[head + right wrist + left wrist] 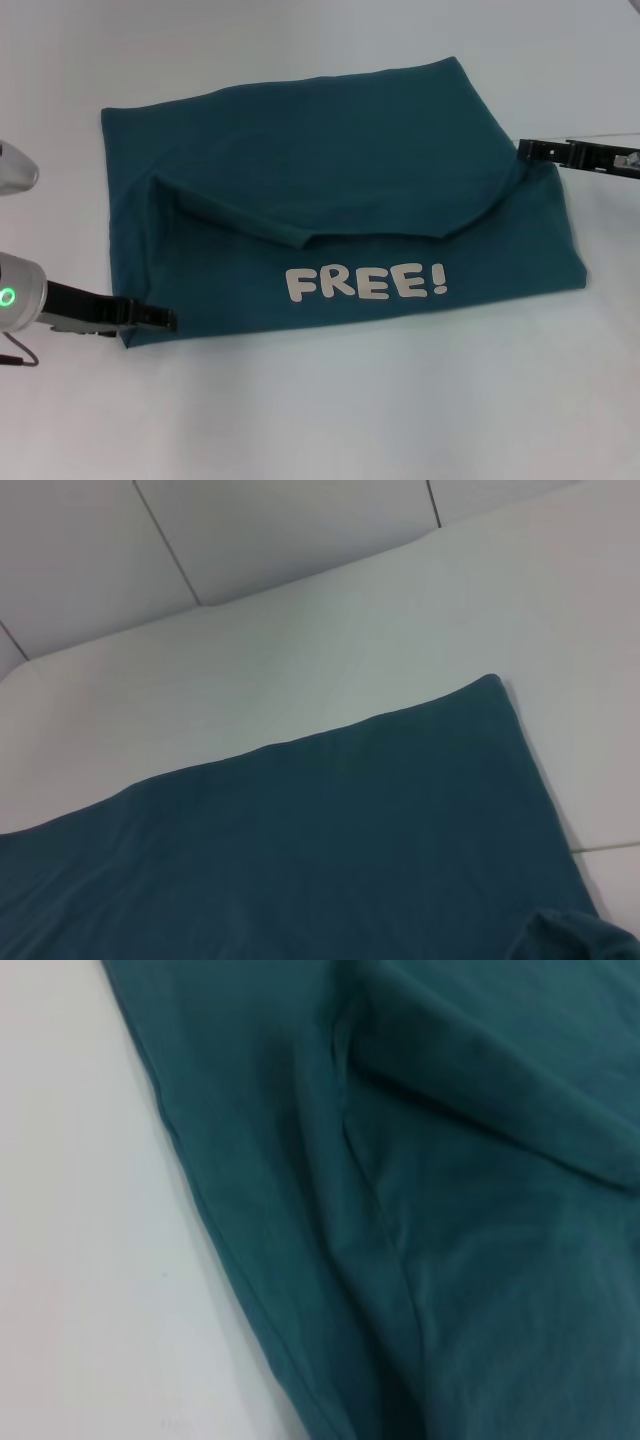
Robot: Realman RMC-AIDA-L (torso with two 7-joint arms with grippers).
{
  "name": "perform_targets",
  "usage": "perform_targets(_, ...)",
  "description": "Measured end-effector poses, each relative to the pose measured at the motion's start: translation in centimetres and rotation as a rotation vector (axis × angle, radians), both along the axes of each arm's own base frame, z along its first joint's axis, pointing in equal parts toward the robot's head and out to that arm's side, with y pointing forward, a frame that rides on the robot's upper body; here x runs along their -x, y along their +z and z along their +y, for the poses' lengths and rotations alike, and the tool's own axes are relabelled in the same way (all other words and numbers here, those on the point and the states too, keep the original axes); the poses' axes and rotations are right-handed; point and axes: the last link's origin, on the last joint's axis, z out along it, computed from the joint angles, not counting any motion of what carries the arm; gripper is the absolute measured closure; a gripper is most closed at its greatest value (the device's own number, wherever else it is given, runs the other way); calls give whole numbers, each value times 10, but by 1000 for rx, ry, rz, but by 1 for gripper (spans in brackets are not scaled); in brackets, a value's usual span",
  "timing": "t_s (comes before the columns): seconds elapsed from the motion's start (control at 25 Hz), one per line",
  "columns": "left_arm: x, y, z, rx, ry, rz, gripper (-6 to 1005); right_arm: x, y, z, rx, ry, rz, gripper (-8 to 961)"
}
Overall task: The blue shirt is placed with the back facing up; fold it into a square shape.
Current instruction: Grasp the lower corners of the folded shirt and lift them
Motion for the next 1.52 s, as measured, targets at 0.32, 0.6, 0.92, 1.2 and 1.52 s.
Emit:
perform_targets(0.32, 0, -4, 0, 6, 0, 2, 119, 0, 0, 0, 0, -1, 0, 35)
perform_targets(0.6, -2, -8, 1, 6, -25, 16, 128, -2, -1, -1, 2, -5, 6, 36)
perform_targets(0.92, -5, -14, 0, 20, -38, 23, 412, -2, -2, -2, -1, -8, 10, 35)
perform_targets(1.2, -6, -15, 0, 24, -46, 19, 665, -2, -2, -2, 0, -6, 12, 36)
perform_targets(1.52, -6, -16, -1, 26, -51, 17, 861, -2, -1, -2, 0, -8, 9, 36)
